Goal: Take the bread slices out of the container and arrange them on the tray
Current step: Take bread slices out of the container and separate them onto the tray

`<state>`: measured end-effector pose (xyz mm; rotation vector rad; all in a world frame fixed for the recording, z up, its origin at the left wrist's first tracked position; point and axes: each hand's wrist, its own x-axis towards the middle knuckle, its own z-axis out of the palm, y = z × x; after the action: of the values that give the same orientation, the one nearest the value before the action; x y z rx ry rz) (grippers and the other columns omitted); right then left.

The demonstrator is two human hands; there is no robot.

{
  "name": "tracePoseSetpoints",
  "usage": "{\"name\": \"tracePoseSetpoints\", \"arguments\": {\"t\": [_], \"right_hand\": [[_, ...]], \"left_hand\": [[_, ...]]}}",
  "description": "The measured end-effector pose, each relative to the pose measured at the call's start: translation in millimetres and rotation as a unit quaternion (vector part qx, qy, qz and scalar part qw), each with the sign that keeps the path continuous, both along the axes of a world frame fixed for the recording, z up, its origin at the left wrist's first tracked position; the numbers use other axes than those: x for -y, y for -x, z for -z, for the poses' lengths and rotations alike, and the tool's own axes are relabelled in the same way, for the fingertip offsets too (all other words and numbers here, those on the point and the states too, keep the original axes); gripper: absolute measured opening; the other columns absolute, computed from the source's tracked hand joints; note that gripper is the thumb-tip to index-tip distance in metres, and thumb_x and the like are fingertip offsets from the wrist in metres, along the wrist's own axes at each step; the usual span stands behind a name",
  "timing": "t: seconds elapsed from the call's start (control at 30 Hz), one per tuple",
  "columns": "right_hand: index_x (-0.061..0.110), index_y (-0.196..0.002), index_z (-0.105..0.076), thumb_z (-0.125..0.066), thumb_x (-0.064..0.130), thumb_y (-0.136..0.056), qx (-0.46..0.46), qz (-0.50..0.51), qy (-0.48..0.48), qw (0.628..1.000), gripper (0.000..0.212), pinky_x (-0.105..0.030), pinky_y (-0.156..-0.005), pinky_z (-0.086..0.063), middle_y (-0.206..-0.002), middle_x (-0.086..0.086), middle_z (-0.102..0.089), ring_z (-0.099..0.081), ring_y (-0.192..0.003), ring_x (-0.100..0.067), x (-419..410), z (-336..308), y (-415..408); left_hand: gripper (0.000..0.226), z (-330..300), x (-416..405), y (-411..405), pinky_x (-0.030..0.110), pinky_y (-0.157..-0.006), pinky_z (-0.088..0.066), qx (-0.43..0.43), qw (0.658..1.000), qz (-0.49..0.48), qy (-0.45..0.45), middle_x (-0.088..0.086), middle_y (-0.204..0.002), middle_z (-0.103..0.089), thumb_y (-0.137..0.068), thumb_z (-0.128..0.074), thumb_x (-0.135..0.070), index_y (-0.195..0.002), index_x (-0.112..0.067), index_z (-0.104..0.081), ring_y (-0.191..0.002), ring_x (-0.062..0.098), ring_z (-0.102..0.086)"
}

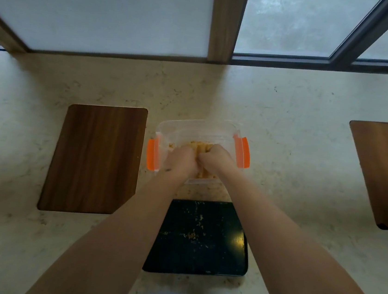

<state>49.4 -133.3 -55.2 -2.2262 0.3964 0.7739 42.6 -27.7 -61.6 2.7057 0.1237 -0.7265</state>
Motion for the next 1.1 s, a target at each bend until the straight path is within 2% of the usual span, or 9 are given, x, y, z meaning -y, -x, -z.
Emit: {"name": "tracePoseSetpoints", "arguments": {"t": [0.27,0.3,0.47,0.57,0.67,0.73,0.87,1.0,1.1], "right_hand": [[0.017,-0.083,-0.052,-0.054,0.020,-0.093,0.017,-0.016,-0.007,1.000,0.011,-0.023,-0.047,-0.038,-0.077,0.001,-0.059,-0.056,-0.064,-0.010,-2,8,-4],[0.017,-0.091,-0.051,-0.055,0.020,-0.093,0.020,-0.013,-0.010,1.000,0.006,-0.024,-0.049,-0.040,-0.080,0.002,-0.057,-0.056,-0.068,-0.010,-3,9,-4],[0.018,-0.115,-0.056,-0.056,0.023,-0.088,0.035,0.014,-0.031,0.999,0.028,-0.040,-0.079,-0.056,-0.103,-0.004,-0.063,-0.062,-0.093,-0.023,-5,14,-4],[0.017,-0.110,-0.055,-0.059,0.021,-0.085,0.037,0.018,-0.035,0.999,0.026,-0.037,-0.072,-0.053,-0.096,0.000,-0.060,-0.059,-0.087,-0.019,-7,18,-5],[0.014,-0.091,-0.055,-0.060,0.023,-0.087,0.026,-0.008,-0.028,0.999,0.011,-0.035,-0.063,-0.053,-0.078,0.000,-0.057,-0.057,-0.073,-0.017,-12,16,-8],[0.014,-0.072,-0.053,-0.057,0.021,-0.087,0.012,-0.039,-0.013,0.999,0.017,-0.029,-0.050,-0.040,-0.067,-0.001,-0.052,-0.050,-0.061,-0.018,-15,14,-10],[0.012,-0.070,-0.053,-0.055,0.016,-0.087,0.005,-0.045,0.008,0.999,0.017,-0.027,-0.046,-0.033,-0.068,-0.003,-0.051,-0.049,-0.061,-0.020,-17,14,-12],[0.013,-0.062,-0.046,-0.054,0.011,-0.088,0.011,-0.039,0.011,0.999,0.028,-0.028,-0.046,-0.035,-0.061,-0.003,-0.048,-0.045,-0.054,-0.019,-14,15,-13],[0.008,-0.072,-0.059,-0.058,0.019,-0.090,0.030,-0.031,-0.014,0.999,0.021,-0.035,-0.060,-0.053,-0.071,-0.007,-0.063,-0.059,-0.064,-0.024,-11,10,-11]], "left_hand": [[0.020,6,-2,0,0.032,-0.068,-0.047,-0.016,0.999,-0.030,0.032,0.009,-0.099,-0.070,-0.100,-0.051,-0.019,-0.107,-0.008,-0.066,-0.084,0.024,-0.064],[0.020,6,-3,0,0.032,-0.069,-0.049,-0.014,0.999,-0.029,0.033,0.010,-0.100,-0.071,-0.101,-0.050,-0.018,-0.107,-0.008,-0.066,-0.085,0.024,-0.065],[0.022,5,-11,2,0.032,-0.071,-0.048,0.001,0.999,-0.030,0.033,0.010,-0.107,-0.070,-0.102,-0.050,-0.018,-0.114,-0.010,-0.066,-0.092,0.025,-0.065],[0.023,5,-13,3,0.033,-0.069,-0.048,-0.017,0.998,-0.052,0.038,0.014,-0.110,-0.069,-0.100,-0.051,-0.015,-0.116,-0.006,-0.065,-0.093,0.027,-0.065],[0.034,3,-10,1,0.037,-0.081,-0.055,-0.045,0.993,-0.097,0.052,0.017,-0.124,-0.062,-0.097,-0.054,-0.014,-0.129,-0.003,-0.056,-0.104,0.031,-0.064],[0.048,2,-9,0,0.038,-0.090,-0.053,-0.054,0.991,-0.114,0.048,0.020,-0.135,-0.054,-0.096,-0.058,-0.017,-0.139,-0.001,-0.047,-0.115,0.033,-0.060],[0.068,3,-4,1,0.042,-0.098,-0.050,-0.056,0.987,-0.141,0.042,0.021,-0.145,-0.044,-0.095,-0.062,-0.026,-0.150,-0.002,-0.030,-0.125,0.036,-0.055],[0.042,6,-2,3,0.036,-0.084,-0.050,-0.030,0.994,-0.107,0.006,0.019,-0.130,-0.057,-0.099,-0.056,-0.023,-0.134,-0.001,-0.050,-0.109,0.033,-0.063],[0.015,2,-3,4,0.029,-0.065,-0.044,0.006,0.995,-0.098,0.037,0.012,-0.105,-0.069,-0.101,-0.051,-0.012,-0.106,-0.003,-0.062,-0.082,0.022,-0.063]]}}
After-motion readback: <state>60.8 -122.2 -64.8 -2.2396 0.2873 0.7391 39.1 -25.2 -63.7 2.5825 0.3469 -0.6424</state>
